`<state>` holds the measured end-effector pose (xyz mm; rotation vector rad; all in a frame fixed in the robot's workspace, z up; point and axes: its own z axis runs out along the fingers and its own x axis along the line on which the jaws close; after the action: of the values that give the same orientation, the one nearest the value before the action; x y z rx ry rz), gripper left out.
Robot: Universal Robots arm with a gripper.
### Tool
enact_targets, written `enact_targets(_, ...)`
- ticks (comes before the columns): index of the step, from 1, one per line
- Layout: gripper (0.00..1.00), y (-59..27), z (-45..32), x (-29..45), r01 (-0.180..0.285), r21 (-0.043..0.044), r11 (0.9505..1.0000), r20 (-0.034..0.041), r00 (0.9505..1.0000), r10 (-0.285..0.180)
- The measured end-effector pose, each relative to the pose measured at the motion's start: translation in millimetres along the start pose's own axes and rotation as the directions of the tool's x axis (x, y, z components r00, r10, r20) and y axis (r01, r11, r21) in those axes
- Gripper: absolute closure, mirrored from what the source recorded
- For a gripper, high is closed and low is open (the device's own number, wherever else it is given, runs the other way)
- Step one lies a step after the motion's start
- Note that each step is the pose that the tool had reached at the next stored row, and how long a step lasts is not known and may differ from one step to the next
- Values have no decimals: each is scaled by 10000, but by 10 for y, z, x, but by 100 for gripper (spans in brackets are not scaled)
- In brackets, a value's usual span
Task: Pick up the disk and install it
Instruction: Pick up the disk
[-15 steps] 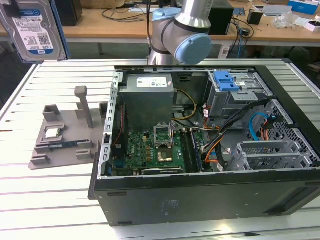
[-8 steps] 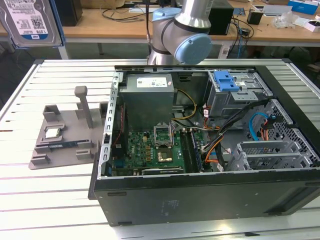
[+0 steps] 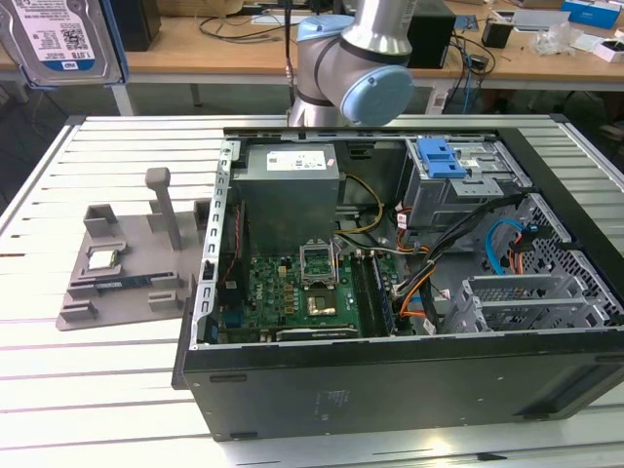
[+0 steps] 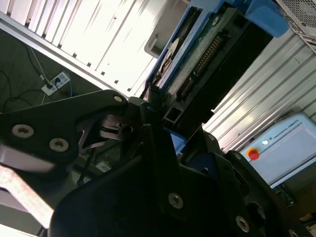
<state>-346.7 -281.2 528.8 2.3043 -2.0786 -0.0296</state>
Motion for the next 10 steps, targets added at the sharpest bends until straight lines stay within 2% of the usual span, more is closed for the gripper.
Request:
enact_targets(2,63,-78,-4,7,-1,-1,10000,0,10000,1)
enact_targets(3,63,-203,-8,18,1,-1,10000,1,10000,-1)
enact_targets(4,63,-265,-11,23,0,0,10000,0,10000,0)
enact_targets(10,63,-499,-20,45,1,-1,10000,0,10000,-1)
